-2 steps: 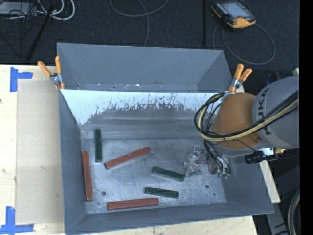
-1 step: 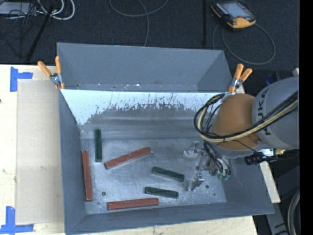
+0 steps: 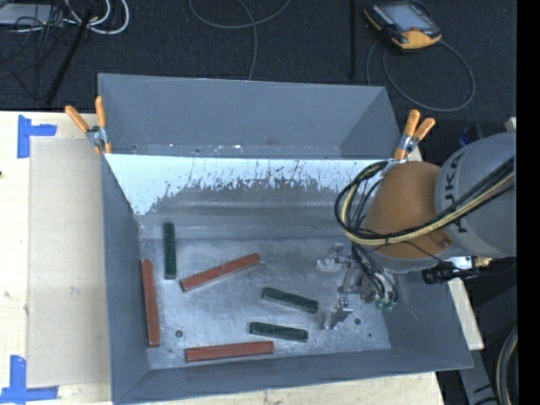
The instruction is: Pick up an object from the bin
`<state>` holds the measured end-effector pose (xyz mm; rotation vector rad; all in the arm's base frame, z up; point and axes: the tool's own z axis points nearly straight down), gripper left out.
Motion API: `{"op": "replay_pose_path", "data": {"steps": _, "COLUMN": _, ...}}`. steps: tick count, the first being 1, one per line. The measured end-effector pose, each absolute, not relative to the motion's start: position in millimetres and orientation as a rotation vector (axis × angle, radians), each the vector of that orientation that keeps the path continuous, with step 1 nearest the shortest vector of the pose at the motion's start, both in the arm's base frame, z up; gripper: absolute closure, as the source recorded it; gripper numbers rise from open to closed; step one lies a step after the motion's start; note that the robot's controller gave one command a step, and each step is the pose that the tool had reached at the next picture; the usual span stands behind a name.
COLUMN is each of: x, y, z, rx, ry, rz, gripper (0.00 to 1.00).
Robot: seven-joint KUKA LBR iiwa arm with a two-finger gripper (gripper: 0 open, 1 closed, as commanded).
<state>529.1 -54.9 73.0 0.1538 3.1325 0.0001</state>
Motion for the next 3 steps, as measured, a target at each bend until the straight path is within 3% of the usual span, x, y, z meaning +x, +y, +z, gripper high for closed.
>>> {"op": "replay_pose_path", "data": {"steps": 1, "x": 539.2, "y": -17, "z": 76, "rx": 0.382, "ry": 3.106, "rz": -0.003, "gripper": 1.00}}
{"op": "replay_pose_path", "data": {"steps": 2, "x": 539.2, "y": -17, "z": 76, "rx": 0.382, "ry": 3.106, "rz": -0.003, "gripper": 1.00}}
{"op": "replay_pose_path", "data": {"steps": 3, "x": 556.6, "y": -5, "z": 273, "rx": 0.362, "ry": 3.123, "rz": 0.000, "gripper": 1.00}}
